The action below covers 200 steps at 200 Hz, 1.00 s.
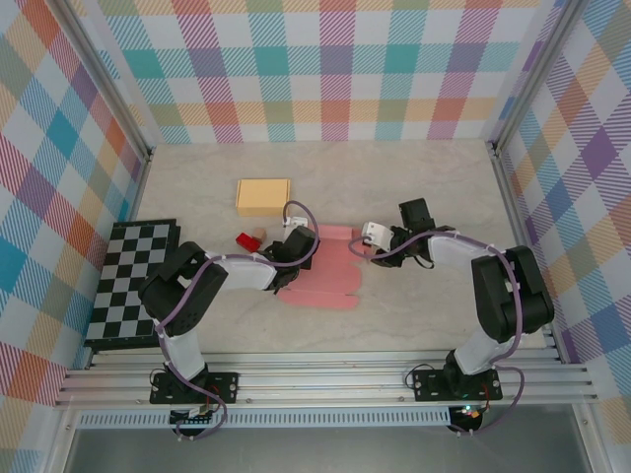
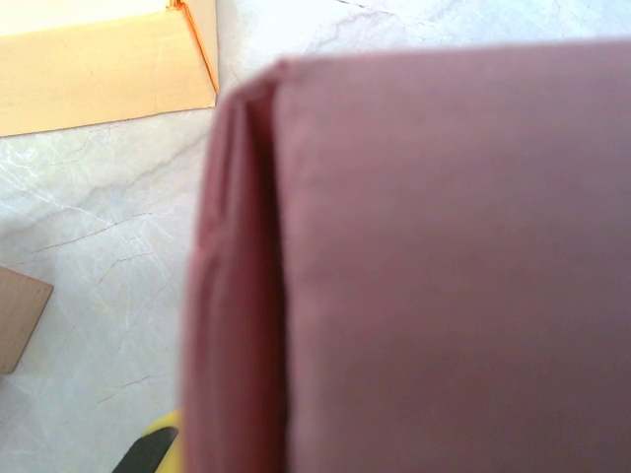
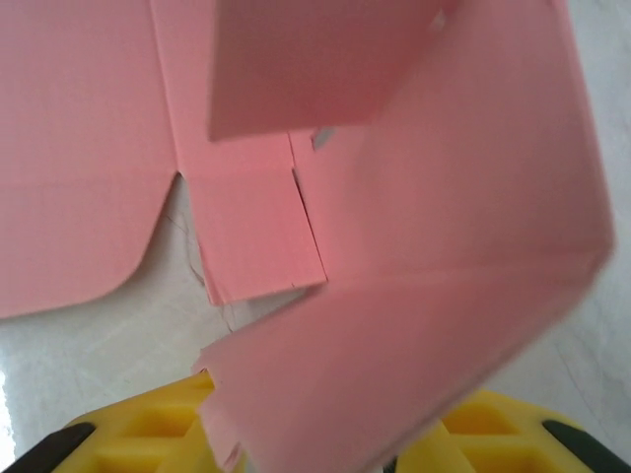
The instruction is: Fold the paper box
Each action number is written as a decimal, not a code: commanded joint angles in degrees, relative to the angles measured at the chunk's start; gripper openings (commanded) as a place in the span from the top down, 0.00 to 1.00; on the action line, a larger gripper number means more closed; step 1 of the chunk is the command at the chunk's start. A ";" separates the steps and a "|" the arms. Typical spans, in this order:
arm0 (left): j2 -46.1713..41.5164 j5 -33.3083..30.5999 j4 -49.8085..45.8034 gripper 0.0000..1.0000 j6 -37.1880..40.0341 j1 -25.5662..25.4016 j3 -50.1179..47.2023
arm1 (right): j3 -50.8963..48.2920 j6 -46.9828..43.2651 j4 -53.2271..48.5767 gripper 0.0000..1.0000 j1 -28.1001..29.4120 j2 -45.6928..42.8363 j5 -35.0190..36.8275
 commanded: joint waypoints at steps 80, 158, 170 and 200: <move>1.18 3.88 1.32 1.00 1.82 0.44 0.79 | 2.32 4.83 5.67 0.63 5.11 -4.95 -2.25; 1.42 6.95 2.41 1.00 3.04 0.41 0.99 | 3.46 11.16 9.66 0.60 5.87 -2.94 0.95; 1.35 7.20 2.57 1.00 3.18 0.38 0.93 | 3.70 12.36 10.28 0.60 5.86 -2.17 2.68; 1.15 7.32 2.68 1.00 3.36 0.41 0.66 | 4.16 16.39 11.14 0.59 5.77 -1.41 5.48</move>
